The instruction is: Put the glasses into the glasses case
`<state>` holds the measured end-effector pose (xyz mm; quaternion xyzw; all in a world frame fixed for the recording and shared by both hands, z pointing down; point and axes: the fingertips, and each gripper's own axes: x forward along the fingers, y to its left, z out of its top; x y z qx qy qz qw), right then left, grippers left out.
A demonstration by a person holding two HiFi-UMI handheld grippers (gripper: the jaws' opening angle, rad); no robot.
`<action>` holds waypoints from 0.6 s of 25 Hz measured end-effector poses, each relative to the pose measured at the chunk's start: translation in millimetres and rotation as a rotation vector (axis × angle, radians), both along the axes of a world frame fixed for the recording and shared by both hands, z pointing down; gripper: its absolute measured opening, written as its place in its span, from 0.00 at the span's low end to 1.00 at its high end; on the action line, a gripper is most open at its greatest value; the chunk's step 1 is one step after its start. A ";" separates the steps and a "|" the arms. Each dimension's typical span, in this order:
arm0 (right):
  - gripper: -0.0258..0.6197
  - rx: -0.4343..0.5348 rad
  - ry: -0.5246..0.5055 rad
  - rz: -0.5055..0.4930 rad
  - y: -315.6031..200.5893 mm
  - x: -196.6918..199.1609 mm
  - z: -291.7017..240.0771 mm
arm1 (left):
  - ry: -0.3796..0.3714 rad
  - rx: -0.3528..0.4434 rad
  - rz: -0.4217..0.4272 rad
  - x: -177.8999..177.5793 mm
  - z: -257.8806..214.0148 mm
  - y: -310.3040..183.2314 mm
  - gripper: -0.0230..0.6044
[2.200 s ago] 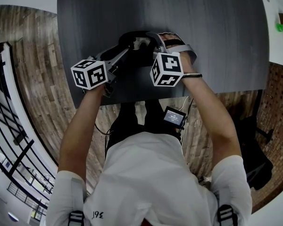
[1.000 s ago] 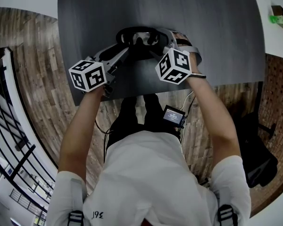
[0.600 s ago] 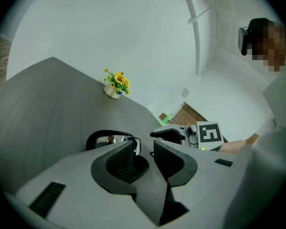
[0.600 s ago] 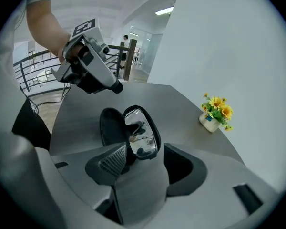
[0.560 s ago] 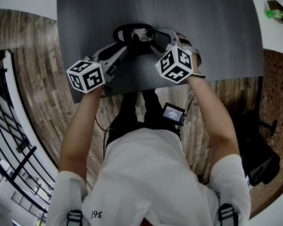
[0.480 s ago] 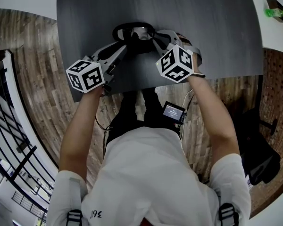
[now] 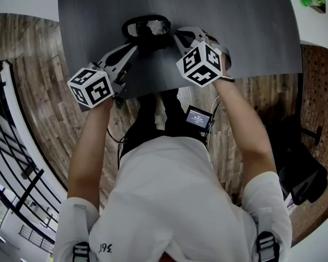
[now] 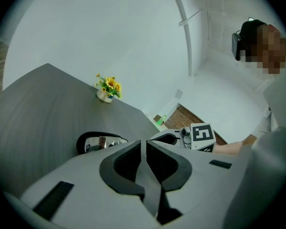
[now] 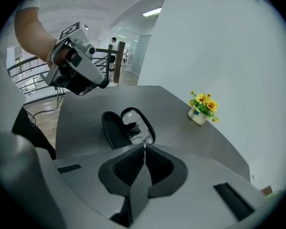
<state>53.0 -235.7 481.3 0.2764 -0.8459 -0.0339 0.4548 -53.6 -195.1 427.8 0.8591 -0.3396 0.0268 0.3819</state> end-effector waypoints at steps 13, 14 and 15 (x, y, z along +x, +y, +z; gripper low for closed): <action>0.06 -0.008 -0.070 0.084 17.3 11.5 -21.0 | 0.011 0.040 -0.009 2.7 -23.3 18.7 0.08; 0.06 -0.016 -0.086 0.093 19.3 10.5 -22.9 | 0.014 0.041 -0.010 2.5 -25.7 20.6 0.07; 0.06 -0.030 -0.109 0.105 21.0 9.7 -24.7 | 0.018 0.040 -0.011 2.5 -28.2 22.5 0.07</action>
